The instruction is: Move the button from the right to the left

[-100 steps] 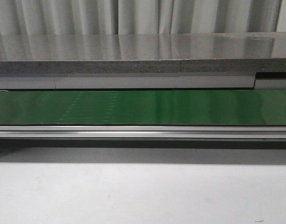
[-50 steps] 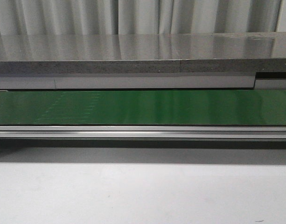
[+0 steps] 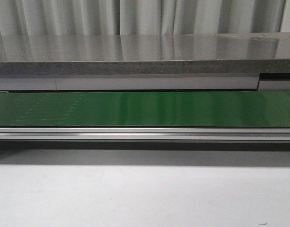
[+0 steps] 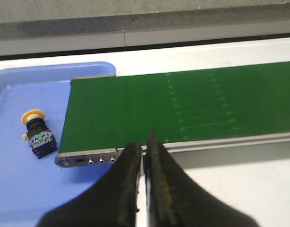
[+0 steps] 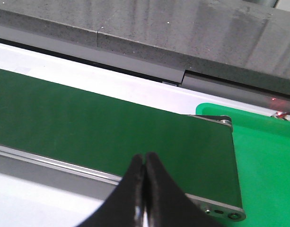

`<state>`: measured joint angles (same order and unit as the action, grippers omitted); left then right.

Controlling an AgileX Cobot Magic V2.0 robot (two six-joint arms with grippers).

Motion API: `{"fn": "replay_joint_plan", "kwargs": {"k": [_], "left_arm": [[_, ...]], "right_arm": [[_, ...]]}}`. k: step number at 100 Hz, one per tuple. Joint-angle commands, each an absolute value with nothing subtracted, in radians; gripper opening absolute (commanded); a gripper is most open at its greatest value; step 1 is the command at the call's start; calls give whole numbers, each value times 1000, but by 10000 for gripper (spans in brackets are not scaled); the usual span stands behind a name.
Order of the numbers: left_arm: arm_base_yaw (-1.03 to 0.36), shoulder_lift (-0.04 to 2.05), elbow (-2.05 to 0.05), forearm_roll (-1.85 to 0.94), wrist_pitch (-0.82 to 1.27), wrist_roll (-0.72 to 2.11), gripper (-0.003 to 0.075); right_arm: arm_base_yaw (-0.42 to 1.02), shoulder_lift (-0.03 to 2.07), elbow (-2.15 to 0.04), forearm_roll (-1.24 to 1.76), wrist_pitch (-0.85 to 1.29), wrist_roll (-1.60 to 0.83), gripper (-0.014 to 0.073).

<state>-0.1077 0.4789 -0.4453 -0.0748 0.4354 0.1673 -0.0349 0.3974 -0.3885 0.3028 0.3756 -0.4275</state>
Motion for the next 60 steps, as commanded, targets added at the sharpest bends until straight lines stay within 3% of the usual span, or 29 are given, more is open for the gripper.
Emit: {"fn": "replay_joint_plan", "kwargs": {"k": [1, 60], "left_arm": [[-115, 476, -453, -73, 302, 163, 5], [-115, 102, -140, 84, 187, 0, 5]], "right_arm": [[-33, 399, -415, 314, 300, -435, -68], [-33, 399, -415, 314, 300, -435, -68]]}}
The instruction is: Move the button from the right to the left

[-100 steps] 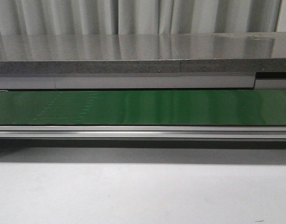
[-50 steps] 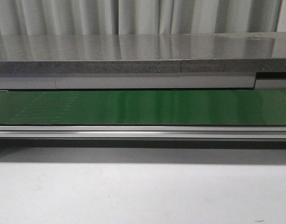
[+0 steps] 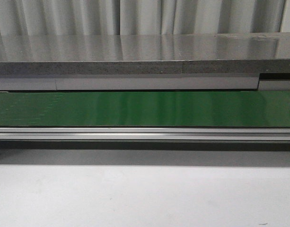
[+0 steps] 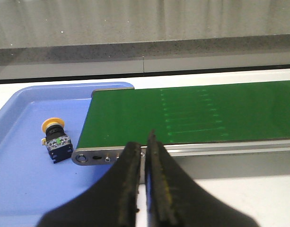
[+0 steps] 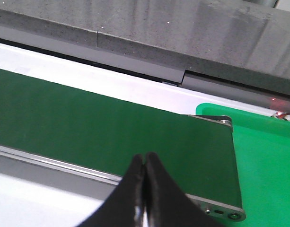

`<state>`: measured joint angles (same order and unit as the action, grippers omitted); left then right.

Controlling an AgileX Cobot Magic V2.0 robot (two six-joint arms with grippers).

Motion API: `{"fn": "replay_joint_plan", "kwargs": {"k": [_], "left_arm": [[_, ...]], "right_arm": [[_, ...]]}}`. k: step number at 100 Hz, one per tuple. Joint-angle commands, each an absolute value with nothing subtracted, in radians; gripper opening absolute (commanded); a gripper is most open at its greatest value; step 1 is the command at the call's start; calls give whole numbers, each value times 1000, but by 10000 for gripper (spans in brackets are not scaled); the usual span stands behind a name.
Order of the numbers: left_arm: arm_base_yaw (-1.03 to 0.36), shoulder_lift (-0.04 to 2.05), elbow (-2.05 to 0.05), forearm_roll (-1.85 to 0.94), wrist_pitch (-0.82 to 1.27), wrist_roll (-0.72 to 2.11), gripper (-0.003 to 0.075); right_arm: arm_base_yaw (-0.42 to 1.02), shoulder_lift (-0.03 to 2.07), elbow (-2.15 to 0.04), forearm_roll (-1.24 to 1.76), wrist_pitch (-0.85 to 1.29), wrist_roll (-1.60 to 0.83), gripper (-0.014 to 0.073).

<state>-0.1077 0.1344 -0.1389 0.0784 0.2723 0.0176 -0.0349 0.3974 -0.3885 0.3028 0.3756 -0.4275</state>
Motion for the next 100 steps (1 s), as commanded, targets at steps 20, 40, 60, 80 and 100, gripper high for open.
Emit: {"fn": "replay_joint_plan", "kwargs": {"k": [20, 40, 60, 80, 100], "left_arm": [[-115, 10, -83, 84, 187, -19, 5], [-115, -35, -28, 84, 138, -19, 5], [-115, -40, 26, 84, 48, -21, 5], [-115, -40, 38, 84, 13, -21, 5], [-115, -40, 38, 82, 10, -21, 5]], "right_arm": [[-33, 399, -415, 314, 300, -435, -68], [-33, 399, -415, 314, 300, -435, -68], [-33, 399, -415, 314, 300, -435, -68], [-33, 399, -415, 314, 300, -435, -68], [-33, 399, -415, 314, 300, -435, -68]]}}
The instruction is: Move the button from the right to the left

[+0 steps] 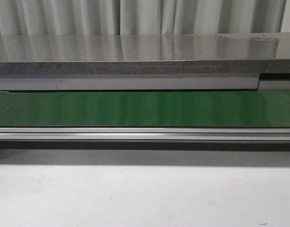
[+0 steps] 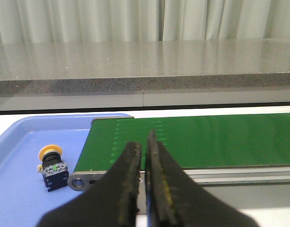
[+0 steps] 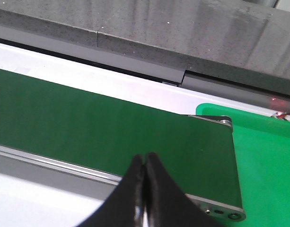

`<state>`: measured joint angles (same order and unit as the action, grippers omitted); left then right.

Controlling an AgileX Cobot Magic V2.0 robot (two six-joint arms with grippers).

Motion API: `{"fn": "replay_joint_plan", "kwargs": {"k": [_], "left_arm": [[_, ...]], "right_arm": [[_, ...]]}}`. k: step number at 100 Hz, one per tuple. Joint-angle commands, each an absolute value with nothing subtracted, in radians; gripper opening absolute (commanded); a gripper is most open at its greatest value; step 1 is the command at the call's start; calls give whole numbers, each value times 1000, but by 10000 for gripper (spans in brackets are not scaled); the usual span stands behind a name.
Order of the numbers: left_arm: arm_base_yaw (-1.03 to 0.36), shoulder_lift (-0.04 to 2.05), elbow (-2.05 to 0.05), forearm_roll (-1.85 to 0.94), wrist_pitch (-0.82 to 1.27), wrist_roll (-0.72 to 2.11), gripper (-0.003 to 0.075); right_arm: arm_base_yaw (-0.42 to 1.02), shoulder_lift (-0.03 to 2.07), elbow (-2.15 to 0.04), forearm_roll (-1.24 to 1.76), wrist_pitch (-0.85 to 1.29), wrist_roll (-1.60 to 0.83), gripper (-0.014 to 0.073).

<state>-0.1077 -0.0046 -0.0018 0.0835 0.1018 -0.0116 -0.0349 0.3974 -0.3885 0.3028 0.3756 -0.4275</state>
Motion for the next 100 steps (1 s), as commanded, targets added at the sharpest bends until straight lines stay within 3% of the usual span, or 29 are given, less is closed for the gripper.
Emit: {"fn": "replay_joint_plan", "kwargs": {"k": [1, 100], "left_arm": [[-115, -40, 38, 77, 10, -21, 5], [-115, -40, 38, 60, 10, -21, 5]], "right_arm": [[-33, 399, -415, 314, 300, -435, -68], [-33, 399, -414, 314, 299, -435, -68]]}}
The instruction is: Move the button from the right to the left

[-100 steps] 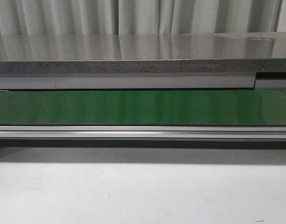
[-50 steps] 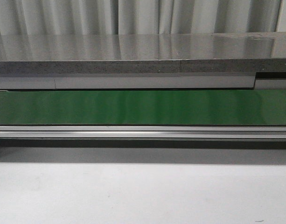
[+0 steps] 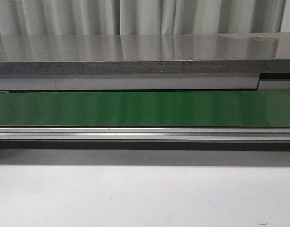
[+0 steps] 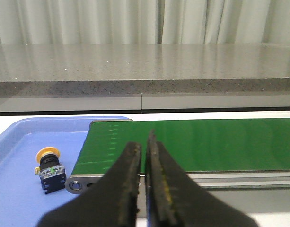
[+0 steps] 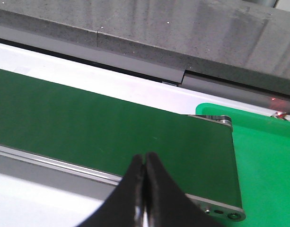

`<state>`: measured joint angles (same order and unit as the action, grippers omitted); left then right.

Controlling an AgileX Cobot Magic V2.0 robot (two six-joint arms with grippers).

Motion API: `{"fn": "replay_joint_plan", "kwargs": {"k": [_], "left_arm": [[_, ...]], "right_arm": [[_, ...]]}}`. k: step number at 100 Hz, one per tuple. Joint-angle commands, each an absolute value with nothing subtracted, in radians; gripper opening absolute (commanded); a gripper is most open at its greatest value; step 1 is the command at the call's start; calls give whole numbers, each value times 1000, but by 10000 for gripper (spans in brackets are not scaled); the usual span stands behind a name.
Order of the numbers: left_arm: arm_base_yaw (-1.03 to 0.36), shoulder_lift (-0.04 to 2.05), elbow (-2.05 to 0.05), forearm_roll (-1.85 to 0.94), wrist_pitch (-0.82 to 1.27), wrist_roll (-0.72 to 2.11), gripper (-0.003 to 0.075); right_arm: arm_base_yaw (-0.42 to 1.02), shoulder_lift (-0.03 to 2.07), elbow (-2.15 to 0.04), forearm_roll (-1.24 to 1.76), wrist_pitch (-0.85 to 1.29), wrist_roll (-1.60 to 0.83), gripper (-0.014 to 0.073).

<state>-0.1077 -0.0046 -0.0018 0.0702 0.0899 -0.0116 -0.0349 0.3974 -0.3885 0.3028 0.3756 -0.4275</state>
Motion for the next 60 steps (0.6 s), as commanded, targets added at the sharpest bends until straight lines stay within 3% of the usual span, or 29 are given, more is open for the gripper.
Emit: {"fn": "replay_joint_plan", "kwargs": {"k": [1, 28, 60], "left_arm": [[-115, -40, 38, 60, 10, -21, 5], [-115, -40, 38, 60, 10, -21, 5], [-115, -40, 38, 60, 10, -21, 5]], "right_arm": [[-33, 399, -414, 314, 298, -435, -68], [-28, 398, -398, 282, 219, -379, -68], [28, 362, -291, -43, 70, 0, -68]]}}
